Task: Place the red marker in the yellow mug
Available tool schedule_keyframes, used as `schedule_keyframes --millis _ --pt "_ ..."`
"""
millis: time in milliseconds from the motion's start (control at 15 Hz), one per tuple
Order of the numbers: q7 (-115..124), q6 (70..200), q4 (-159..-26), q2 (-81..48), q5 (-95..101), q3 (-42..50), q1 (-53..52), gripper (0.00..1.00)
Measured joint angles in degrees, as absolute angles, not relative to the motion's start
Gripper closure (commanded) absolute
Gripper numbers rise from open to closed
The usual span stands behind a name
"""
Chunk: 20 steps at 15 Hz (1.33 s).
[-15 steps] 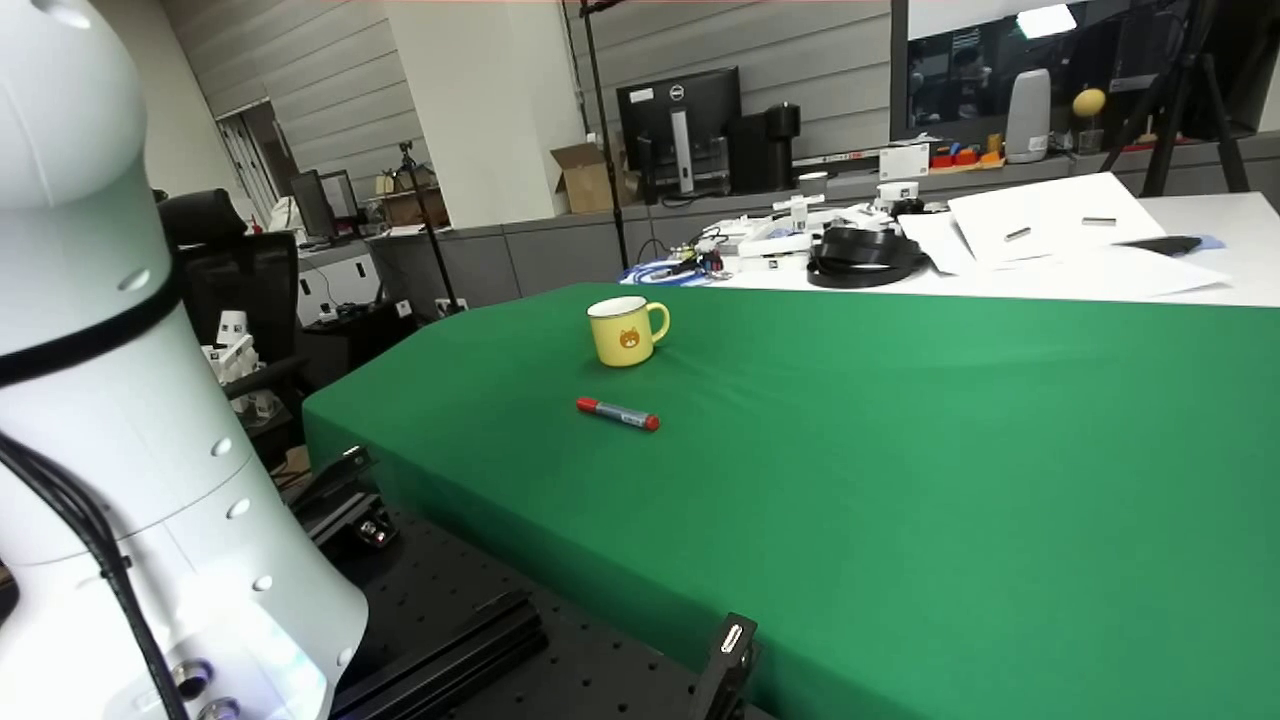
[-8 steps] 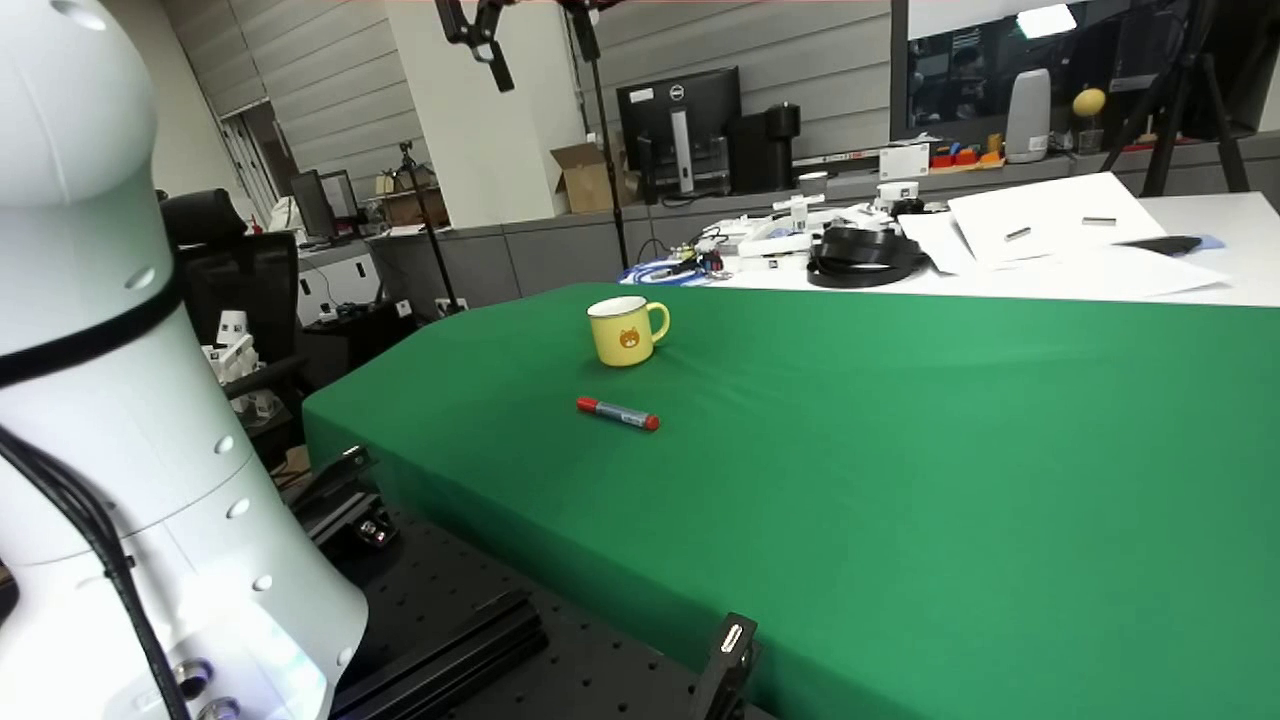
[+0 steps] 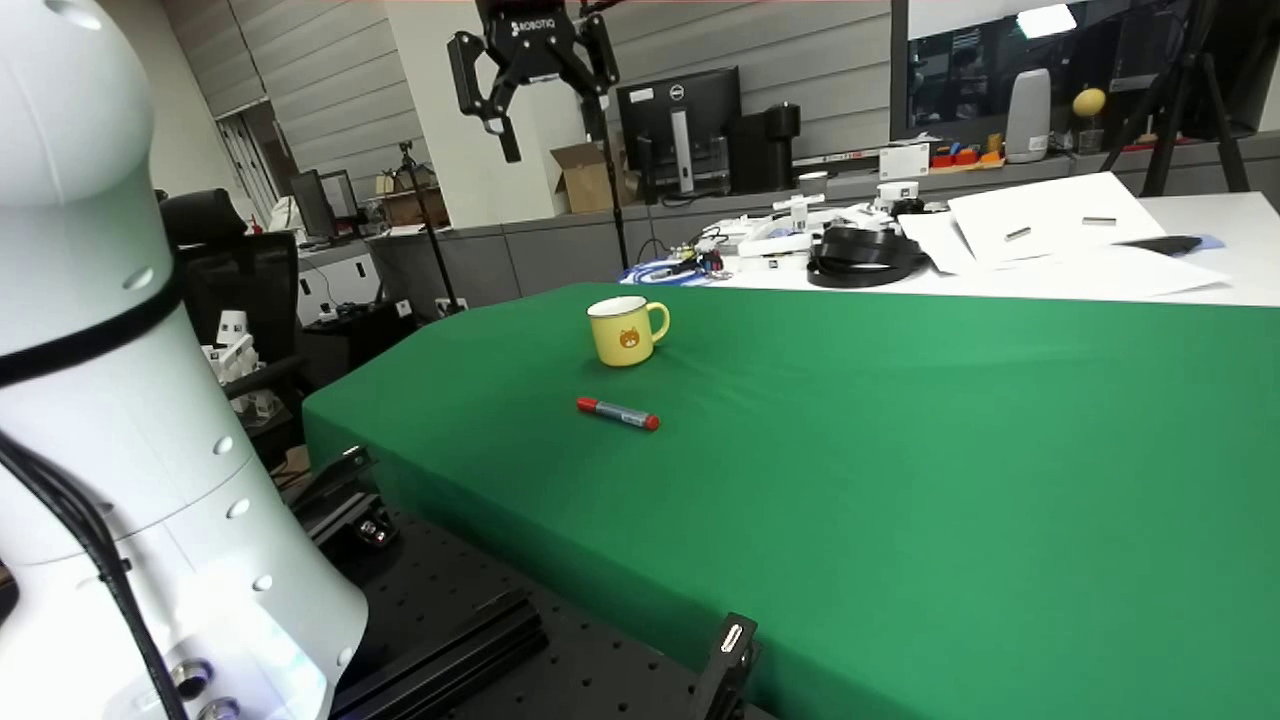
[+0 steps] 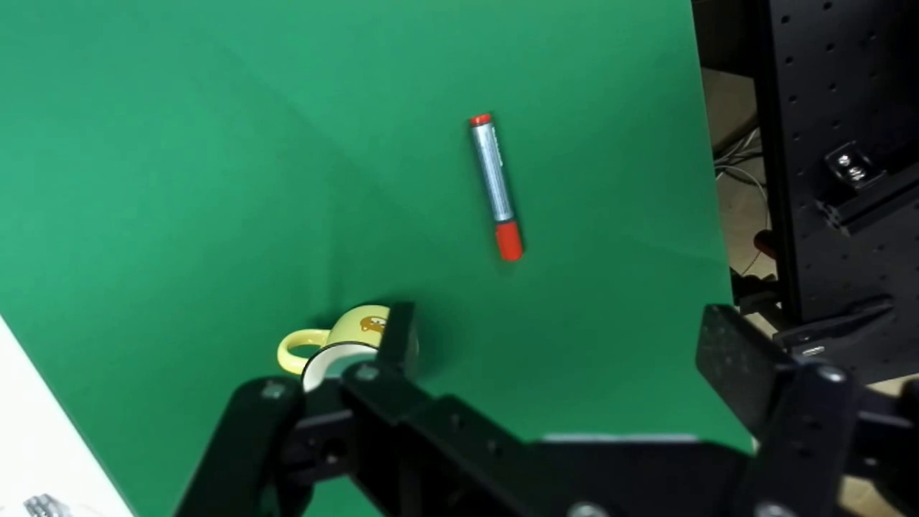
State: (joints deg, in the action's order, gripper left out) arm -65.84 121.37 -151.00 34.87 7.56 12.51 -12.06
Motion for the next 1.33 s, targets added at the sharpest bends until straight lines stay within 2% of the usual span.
schedule_keyframes --millis 400,1067,1333 --pt "-69.5 123.5 -151.1 33.3 5.7 11.5 -11.7 0.0" --pt "-80.4 136.5 -150.9 18.1 2.6 10.2 -11.4 0.0" --pt "-82.2 137.4 -150.7 14.8 2.0 8.9 -10.1 0.0"
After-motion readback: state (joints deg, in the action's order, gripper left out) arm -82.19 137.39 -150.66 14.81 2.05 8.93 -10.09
